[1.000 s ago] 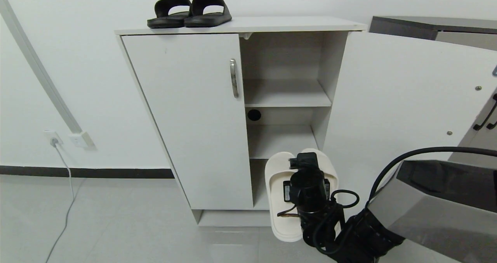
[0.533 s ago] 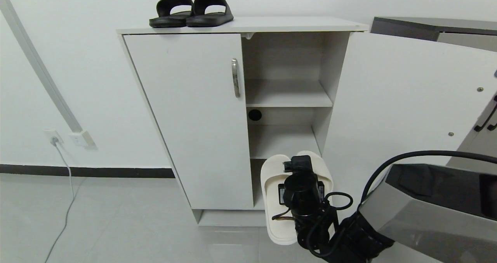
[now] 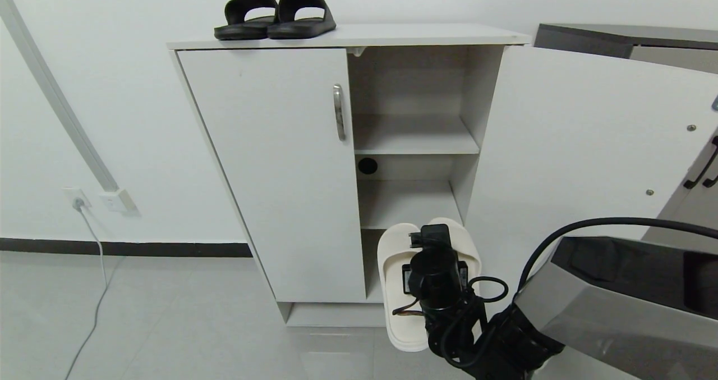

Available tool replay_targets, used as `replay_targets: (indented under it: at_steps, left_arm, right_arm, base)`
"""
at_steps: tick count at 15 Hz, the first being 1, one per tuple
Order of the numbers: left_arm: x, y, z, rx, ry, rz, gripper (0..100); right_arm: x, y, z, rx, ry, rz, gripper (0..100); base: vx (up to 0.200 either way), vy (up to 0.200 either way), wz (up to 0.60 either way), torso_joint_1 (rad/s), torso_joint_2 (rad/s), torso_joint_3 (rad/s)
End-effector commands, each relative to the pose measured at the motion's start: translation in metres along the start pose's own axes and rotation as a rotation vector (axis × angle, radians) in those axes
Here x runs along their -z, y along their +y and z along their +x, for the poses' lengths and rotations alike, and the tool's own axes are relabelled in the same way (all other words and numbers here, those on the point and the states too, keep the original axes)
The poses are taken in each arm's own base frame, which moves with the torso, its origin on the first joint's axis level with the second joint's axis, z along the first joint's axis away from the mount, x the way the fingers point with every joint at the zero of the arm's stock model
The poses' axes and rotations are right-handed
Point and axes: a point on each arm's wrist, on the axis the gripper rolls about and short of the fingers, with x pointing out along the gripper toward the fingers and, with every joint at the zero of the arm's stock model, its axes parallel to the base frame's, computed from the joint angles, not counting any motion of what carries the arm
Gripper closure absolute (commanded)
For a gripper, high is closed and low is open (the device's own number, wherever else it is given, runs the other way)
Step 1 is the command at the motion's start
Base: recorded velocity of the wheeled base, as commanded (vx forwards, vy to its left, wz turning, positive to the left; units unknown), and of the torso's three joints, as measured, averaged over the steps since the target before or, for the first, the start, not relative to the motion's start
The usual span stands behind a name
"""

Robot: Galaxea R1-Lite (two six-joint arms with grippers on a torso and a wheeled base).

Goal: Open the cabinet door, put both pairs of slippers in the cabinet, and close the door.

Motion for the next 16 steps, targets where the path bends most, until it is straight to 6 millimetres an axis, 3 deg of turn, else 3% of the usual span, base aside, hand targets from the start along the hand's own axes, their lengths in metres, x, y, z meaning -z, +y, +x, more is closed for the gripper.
replay_targets:
  at_steps: [1,5,12,16]
  left_arm:
    - [0.000,0.000,0.000,0.000,0.001,-0.001,100]
    - [0.000,0.000,0.000,0.000,0.001,-0.001,100]
    - [0.000,0.000,0.000,0.000,0.000,-0.004,100]
    - [0.000,0.000,0.000,-0.006,0.000,-0.007,100]
  right_arm:
    - [0.000,0.001,-0.001,-0.004,-0.002,0.001,100]
    - [-0.001,0.002,0.000,-0.004,-0.005,0.004,100]
    - [-0.001,0.002,0.000,-0.001,-0.006,0.005,100]
    - [0.012,0.004,0.004,-0.001,-0.013,0.000,100]
  base:
    - [0.000,0.000,0.00,0.000,0.00,0.000]
    - [0.000,0.000,0.00,0.000,0.00,0.000]
    - [0.000,0.000,0.00,0.002,0.00,-0.181]
    - [0.000,0.000,0.00,0.001,0.00,-0.201]
